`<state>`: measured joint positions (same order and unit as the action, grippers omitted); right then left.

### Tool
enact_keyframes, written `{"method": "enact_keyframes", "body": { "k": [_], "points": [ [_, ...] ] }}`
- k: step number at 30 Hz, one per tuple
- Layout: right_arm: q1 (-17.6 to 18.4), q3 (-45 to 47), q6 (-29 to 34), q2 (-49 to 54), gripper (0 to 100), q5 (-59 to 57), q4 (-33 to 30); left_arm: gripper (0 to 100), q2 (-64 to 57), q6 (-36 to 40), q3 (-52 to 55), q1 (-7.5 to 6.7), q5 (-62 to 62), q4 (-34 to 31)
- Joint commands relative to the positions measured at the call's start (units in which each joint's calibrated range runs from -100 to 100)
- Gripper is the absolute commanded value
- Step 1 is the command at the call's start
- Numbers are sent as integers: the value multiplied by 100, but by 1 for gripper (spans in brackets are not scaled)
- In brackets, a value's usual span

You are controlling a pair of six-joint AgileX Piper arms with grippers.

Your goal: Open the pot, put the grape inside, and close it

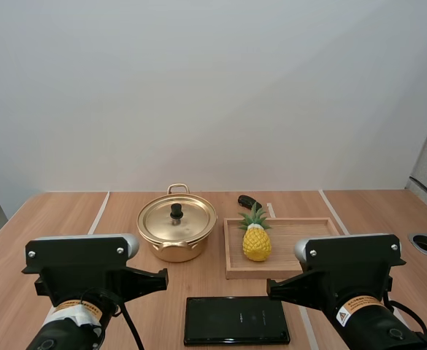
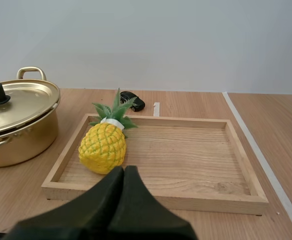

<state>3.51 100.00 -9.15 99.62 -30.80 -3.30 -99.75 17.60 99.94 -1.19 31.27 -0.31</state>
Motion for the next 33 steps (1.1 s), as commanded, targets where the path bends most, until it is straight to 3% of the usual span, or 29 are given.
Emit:
{"method": "enact_keyframes", "body": {
  "k": [1,10,33],
  "points": [
    [-16,0,-15,38,0,-19,12,0,-25,93,6,-21,-88,-79],
    [-16,0,-15,38,0,-19,12,0,-25,-518,6,-21,-123,97],
    [-16,0,-15,38,0,-19,12,0,-25,-527,6,-21,-256,97]
  ]
}}
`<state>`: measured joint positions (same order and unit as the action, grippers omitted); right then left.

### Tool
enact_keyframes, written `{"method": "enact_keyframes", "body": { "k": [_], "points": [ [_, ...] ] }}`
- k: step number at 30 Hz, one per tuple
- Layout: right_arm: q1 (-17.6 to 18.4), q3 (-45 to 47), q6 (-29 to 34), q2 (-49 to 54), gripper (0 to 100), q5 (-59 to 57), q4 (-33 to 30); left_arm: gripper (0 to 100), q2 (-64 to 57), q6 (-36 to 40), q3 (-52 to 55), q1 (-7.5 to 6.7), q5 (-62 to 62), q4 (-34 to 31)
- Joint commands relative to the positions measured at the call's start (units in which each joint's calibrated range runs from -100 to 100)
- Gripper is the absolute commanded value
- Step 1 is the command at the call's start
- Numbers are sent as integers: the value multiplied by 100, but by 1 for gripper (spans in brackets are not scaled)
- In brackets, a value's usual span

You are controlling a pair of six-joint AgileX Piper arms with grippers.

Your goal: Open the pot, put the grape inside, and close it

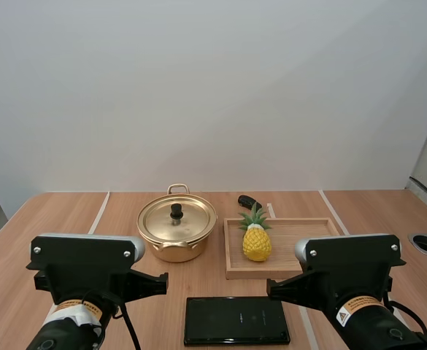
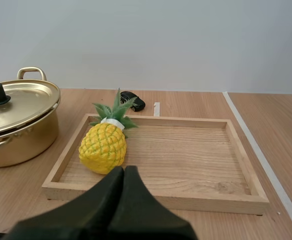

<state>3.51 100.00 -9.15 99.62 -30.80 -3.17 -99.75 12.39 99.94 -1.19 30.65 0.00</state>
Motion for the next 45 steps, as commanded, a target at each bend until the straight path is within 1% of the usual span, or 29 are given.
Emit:
{"method": "enact_keyframes", "body": {
  "k": [1,32,39,45],
  "points": [
    [-16,0,-15,38,0,-19,-1,0,-25,-6,6,-21,-194,66],
    [-16,0,-15,38,0,-19,8,0,-25,-6,6,-8,-120,66],
    [-232,0,-6,38,0,-19,1,0,-25,-6,6,-8,-120,66],
    [-232,0,-6,38,0,-19,1,0,-25,-6,6,-8,-120,66]
  ]
}}
